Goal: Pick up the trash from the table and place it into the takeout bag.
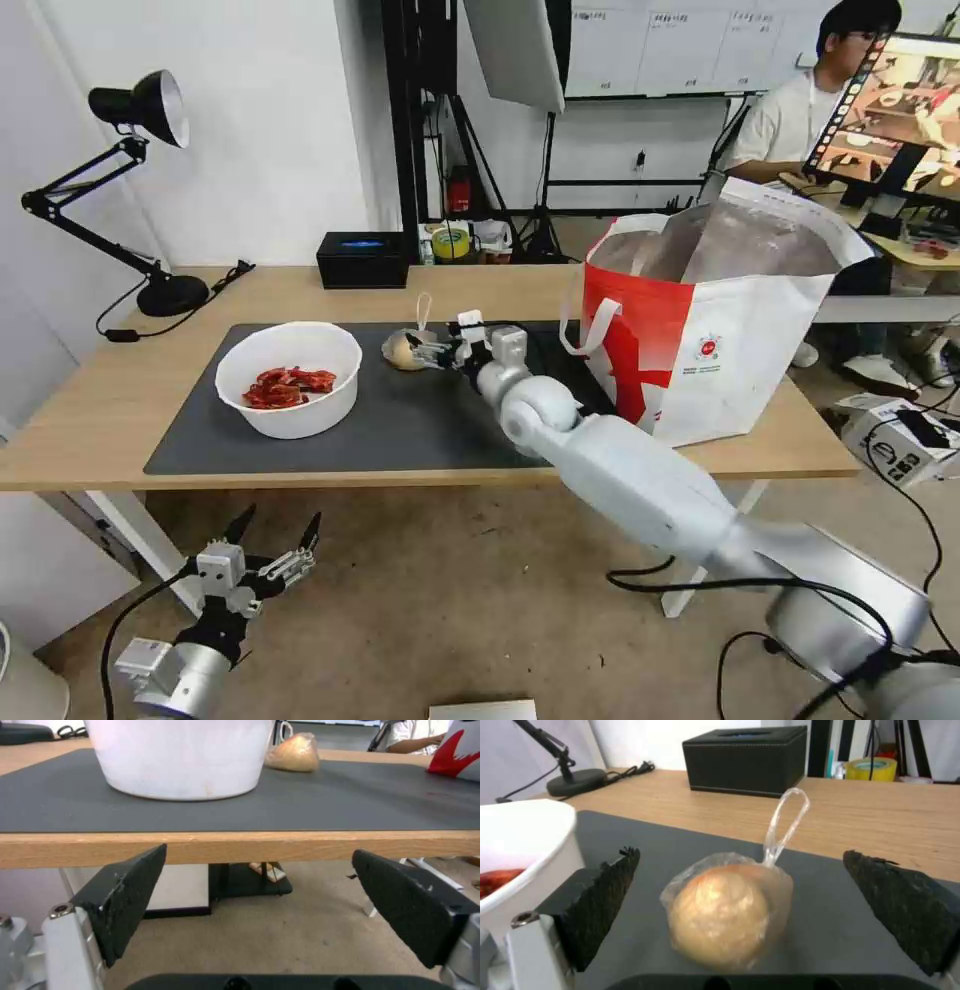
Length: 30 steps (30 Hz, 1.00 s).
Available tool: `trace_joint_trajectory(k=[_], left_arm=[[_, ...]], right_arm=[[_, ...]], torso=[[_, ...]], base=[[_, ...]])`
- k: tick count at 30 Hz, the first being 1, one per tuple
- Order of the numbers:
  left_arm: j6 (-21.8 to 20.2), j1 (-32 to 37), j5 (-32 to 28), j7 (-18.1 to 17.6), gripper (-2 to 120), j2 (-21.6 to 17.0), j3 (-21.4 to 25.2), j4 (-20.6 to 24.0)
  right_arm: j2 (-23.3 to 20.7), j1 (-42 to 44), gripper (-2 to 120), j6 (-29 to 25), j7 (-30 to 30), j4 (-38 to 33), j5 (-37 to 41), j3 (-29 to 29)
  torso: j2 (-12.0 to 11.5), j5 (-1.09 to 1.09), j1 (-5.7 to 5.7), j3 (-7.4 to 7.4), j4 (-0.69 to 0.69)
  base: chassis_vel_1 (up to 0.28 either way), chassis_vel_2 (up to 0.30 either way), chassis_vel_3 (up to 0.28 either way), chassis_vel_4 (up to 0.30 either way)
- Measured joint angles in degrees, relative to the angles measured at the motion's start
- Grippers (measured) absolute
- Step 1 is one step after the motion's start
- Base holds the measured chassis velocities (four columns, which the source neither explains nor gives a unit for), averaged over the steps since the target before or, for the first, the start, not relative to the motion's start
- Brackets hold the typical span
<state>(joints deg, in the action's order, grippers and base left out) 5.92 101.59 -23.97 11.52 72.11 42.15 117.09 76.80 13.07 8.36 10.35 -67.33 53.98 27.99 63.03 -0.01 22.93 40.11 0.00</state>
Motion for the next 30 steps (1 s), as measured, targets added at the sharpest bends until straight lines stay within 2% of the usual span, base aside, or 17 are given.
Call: trace_joint_trajectory(k=[10, 14, 16, 22, 30], left_arm=[[0.05, 0.01, -0.06, 0.01, 100, 0.12, 0.16, -0.06], [0.10, 0.06, -0.07, 0.02, 100, 0.26, 0.18, -0.05], [0.16, 0.14, -0.07, 0.04, 100, 0.51, 0.18, 0.07], [0.20, 0.33, -0.15, 0.05, 100, 0.50, 0.33, 0.48], [0.22, 0.54, -0.21, 0.07, 100, 0.38, 0.44, 0.89]], right_arm=[[8.61, -4.92, 100, 0.37, -5.06, 13.88, -1.35, -0.70], [10.24, -5.91, 100, 0.38, -5.85, 16.81, -2.05, -0.78], [12.18, -7.07, 100, 0.64, -7.23, 21.08, -3.22, -1.01], [13.47, -7.58, 100, 1.63, -9.20, 23.97, -4.25, -0.97], [13.41, -7.58, 100, 3.64, -10.49, 24.50, -6.43, 0.18]], torso=[[0.00, 0.00, -0.01, 0.00, 0.01], [0.00, 0.00, -0.01, -0.01, 0.01], [0.00, 0.00, -0.01, 0.00, 0.01], [0.00, 0.01, -0.01, -0.01, 0.00], [0.00, 0.01, -0.01, 0.00, 0.00]], base=[[0.000, 0.000, 0.000, 0.000], [0.000, 0.000, 0.000, 0.000], [0.000, 0.000, 0.000, 0.000], [0.000, 0.000, 0.000, 0.000], [0.000, 0.000, 0.000, 0.000]])
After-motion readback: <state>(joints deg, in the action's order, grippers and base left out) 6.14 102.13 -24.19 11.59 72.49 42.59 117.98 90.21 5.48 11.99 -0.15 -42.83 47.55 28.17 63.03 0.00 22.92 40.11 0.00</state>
